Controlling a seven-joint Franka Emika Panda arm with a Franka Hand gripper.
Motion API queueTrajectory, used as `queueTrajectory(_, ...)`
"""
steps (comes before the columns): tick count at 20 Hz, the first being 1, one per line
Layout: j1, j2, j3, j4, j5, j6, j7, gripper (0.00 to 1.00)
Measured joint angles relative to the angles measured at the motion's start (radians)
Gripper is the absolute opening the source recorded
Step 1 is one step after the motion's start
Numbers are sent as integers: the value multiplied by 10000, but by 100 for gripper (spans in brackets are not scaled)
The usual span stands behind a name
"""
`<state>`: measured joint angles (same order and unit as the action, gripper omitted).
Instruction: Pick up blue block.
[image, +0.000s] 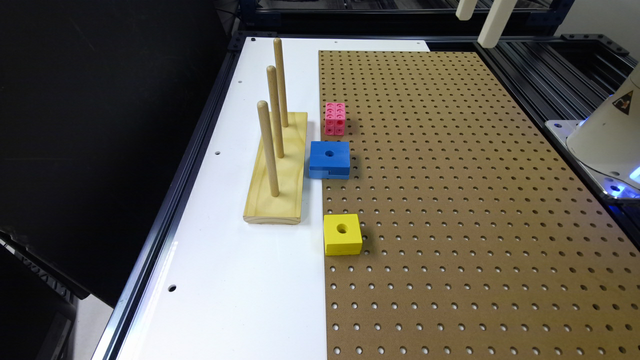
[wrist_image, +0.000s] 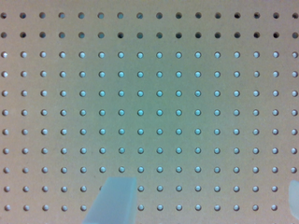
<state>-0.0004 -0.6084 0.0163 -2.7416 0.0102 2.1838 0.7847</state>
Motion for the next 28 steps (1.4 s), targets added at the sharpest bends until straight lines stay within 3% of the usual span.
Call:
queueTrajectory(2, 0, 96, 0, 28, 0, 101, 0, 100)
queueTrajectory(4, -1, 486, 0, 254, 0, 300, 0, 100)
queueTrajectory(13, -5, 1632, 0, 1233, 0, 318, 0, 100)
queueTrajectory(22, -5, 1898, 0, 1497, 0, 322, 0, 100)
queueTrajectory(28, 9, 2562, 29, 2145, 0, 339, 5, 100)
